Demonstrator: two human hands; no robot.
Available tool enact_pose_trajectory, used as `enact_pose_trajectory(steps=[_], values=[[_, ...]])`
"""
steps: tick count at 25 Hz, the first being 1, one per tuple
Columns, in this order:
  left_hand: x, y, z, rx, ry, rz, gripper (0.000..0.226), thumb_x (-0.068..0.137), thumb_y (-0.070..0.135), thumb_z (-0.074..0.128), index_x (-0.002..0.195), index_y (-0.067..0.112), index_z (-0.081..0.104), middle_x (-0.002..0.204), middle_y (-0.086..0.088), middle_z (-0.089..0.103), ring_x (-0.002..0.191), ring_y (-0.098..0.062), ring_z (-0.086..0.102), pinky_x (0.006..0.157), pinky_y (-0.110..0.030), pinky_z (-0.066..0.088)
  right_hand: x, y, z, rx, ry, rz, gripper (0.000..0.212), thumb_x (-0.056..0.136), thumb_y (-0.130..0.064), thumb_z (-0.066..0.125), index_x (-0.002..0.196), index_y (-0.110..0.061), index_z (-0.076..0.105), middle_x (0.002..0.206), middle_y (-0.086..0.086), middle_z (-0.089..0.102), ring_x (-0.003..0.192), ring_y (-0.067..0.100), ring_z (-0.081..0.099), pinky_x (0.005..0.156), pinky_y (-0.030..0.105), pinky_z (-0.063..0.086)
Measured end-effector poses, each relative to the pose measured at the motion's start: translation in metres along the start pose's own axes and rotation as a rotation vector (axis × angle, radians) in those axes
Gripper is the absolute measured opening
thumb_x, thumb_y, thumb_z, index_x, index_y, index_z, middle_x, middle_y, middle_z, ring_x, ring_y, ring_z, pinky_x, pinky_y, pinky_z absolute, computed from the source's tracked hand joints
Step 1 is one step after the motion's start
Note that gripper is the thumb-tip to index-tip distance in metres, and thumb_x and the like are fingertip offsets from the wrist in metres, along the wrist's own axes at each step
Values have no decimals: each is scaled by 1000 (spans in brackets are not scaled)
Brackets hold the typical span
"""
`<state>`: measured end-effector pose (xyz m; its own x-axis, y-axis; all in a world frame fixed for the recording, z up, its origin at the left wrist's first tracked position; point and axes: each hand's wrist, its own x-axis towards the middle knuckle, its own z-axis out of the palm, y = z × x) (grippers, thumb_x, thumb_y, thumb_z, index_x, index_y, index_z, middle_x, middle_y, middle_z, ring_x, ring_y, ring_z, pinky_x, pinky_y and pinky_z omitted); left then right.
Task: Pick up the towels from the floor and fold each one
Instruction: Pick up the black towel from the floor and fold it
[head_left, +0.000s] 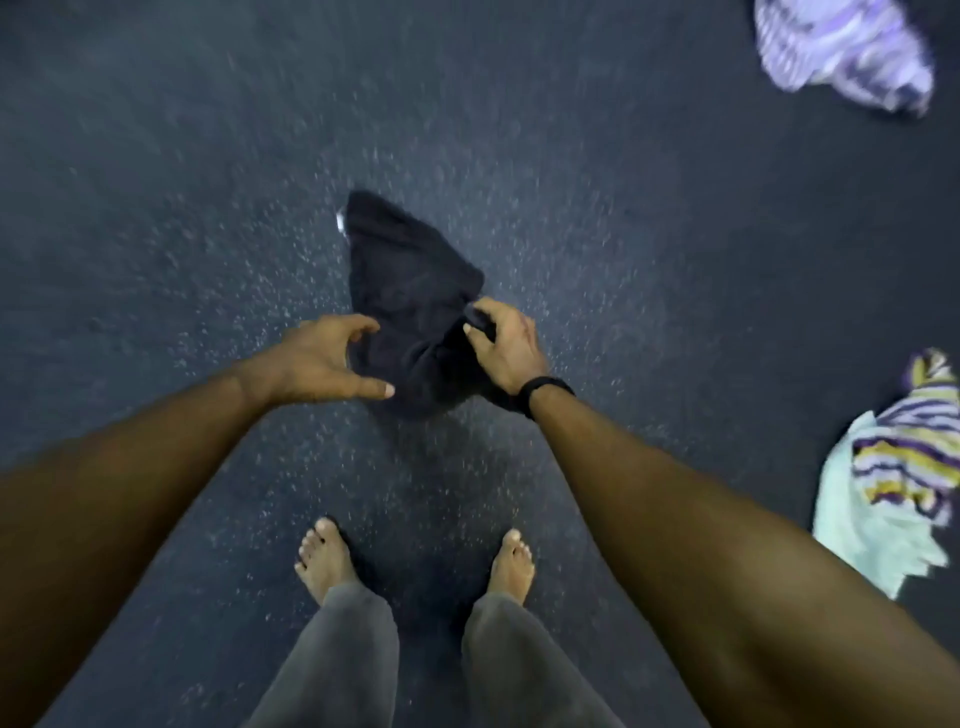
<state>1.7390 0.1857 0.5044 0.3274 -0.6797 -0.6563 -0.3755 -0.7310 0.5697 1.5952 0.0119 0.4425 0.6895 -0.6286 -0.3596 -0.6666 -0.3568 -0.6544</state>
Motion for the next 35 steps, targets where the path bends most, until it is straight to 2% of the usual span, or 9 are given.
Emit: enact_pose_trajectory(steps=[3,7,11,13,17,21,25,30,35], values=[[-67,56,-88,-16,161,49,80,72,33,81,140,11,45,139,-8,51,126,-20,49,100,-22,34,10,-124,-91,-81,-75,-199,11,90,-18,59,100,-13,63,97,9,67,94,26,61,78,35,50],[-178,123,-232,38,391,77,78,72,40,80,138,15,48,137,-6,54,125,-17,51,103,-24,35,11,-314,-212,-228,-146,-468,5,85,-15,62,88,-11,65,86,9,68,87,28,63,73,38,51],[-297,163,-355,16,631,125,76,72,41,80,137,17,49,135,-3,55,124,-16,51,103,-26,35,-19,-490,-299,-366,-120,-709,4,82,-19,68,82,-19,64,80,4,64,83,24,60,70,30,45],[-365,175,-400,12,740,123,75,71,40,81,136,17,50,134,-3,55,124,-17,52,103,-26,36,-47,-573,-335,-429,-82,-834,7,82,-22,69,81,-21,62,78,2,60,77,21,55,68,28,39],[-489,169,-448,20,951,56,75,71,41,80,136,17,50,134,-4,56,122,-17,53,101,-25,37,-104,-708,-374,-453,-26,-1059,8,85,-32,67,87,-25,62,85,-2,60,84,18,53,76,33,46],[-603,148,-451,-11,1171,-66,77,71,42,80,137,17,49,136,-5,54,125,-17,51,103,-28,38,-163,-803,-371,-445,-50,-1294,11,87,-28,66,91,-17,66,86,-4,61,82,17,56,73,28,41],[-702,124,-409,-44,1396,-269,77,69,47,80,135,22,50,135,0,55,122,-14,53,98,-24,37,-227,-867,-332,-453,-161,-1551,13,88,-25,65,85,-13,67,82,4,67,80,20,61,71,30,43],[-797,103,-309,-171,1513,-562,74,70,43,81,133,18,52,125,1,60,119,-14,56,97,-19,38,-319,-899,-259,-407,-348,-1816,12,87,-23,67,76,-19,64,74,-2,62,73,16,56,68,26,36],[-872,86,-197,-275,1580,-831,84,66,56,78,136,20,50,131,-4,58,122,-15,53,104,-25,37,-427,-900,-172,-355,-549,-1992,12,85,-23,69,80,-12,68,76,3,68,77,20,61,72,34,46]])
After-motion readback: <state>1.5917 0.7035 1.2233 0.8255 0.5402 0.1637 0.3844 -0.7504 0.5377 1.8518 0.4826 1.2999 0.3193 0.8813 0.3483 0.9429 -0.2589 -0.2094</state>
